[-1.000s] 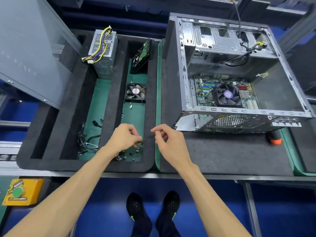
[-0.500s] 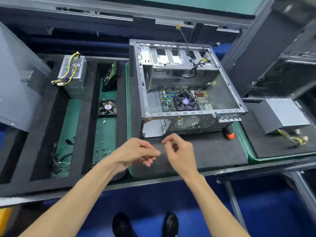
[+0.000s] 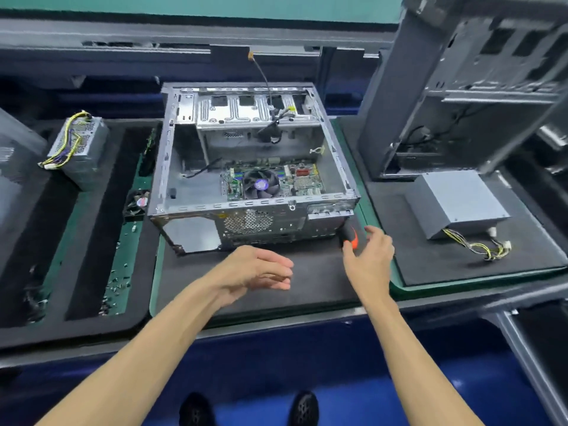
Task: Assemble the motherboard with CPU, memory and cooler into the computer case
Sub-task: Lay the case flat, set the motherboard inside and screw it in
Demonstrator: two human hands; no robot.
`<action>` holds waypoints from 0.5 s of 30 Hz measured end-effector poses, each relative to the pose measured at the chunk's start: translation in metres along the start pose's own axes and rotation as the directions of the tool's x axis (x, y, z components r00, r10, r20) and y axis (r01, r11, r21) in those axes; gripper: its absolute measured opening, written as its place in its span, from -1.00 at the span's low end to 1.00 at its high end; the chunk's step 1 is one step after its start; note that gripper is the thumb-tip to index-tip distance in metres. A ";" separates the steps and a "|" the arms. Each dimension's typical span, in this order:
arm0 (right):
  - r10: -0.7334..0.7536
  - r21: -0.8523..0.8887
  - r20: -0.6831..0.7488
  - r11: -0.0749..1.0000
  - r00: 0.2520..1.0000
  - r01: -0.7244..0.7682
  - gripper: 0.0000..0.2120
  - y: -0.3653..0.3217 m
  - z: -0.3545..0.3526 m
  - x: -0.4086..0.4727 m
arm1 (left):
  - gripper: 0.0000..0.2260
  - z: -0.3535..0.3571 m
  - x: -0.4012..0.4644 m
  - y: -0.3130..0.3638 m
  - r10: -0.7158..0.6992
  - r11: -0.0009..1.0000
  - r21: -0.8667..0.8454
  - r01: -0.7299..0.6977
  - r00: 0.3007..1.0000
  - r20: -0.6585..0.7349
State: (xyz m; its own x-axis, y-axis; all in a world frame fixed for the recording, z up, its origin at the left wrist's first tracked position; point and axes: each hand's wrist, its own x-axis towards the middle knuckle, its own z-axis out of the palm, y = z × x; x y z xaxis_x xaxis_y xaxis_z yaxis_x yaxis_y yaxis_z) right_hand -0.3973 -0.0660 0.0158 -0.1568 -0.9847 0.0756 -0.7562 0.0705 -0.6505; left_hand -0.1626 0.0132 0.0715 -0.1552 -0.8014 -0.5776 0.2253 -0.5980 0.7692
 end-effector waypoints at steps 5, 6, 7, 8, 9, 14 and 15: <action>-0.022 -0.087 0.231 0.995 0.973 0.043 -0.40 0.017 0.007 0.040 | -0.91 0.042 0.010 0.011 0.056 0.997 -0.050 -0.060 0.996 -0.075; -0.028 -0.090 0.251 0.995 0.967 0.052 -0.45 0.019 0.008 0.046 | -0.91 0.048 0.011 0.013 0.066 0.996 -0.061 -0.072 0.994 -0.085; -0.032 -0.073 0.254 0.996 0.967 0.052 -0.51 0.021 0.007 0.052 | -0.91 0.054 0.011 0.015 0.076 0.994 -0.068 -0.082 0.993 -0.096; -0.037 -0.038 0.243 0.998 0.969 0.047 -0.58 0.023 0.006 0.056 | -0.91 0.058 0.012 0.017 0.086 0.994 -0.065 -0.093 0.990 -0.108; -0.042 0.023 0.218 0.999 0.975 0.038 -0.66 0.024 0.003 0.059 | -0.91 0.062 0.012 0.018 0.097 0.993 -0.054 -0.104 0.988 -0.121; 0.035 0.558 -0.036 0.830 0.999 -0.009 -0.86 0.018 -0.030 0.069 | -0.88 0.070 0.010 0.032 0.170 0.984 -0.028 -0.175 0.977 -0.128; 0.024 0.633 -0.104 0.773 0.994 0.048 -0.85 0.009 -0.042 0.072 | -0.85 0.072 0.010 0.038 0.190 0.981 -0.022 -0.194 0.975 -0.113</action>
State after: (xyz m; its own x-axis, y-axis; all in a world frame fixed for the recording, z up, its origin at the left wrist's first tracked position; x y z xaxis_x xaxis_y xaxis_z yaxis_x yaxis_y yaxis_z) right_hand -0.4422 -0.1300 0.0472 -0.2399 -0.9609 0.1382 -0.1902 -0.0931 -0.9773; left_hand -0.2247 -0.0178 0.1145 -0.0003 -0.8941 -0.4479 0.2718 -0.4311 0.8604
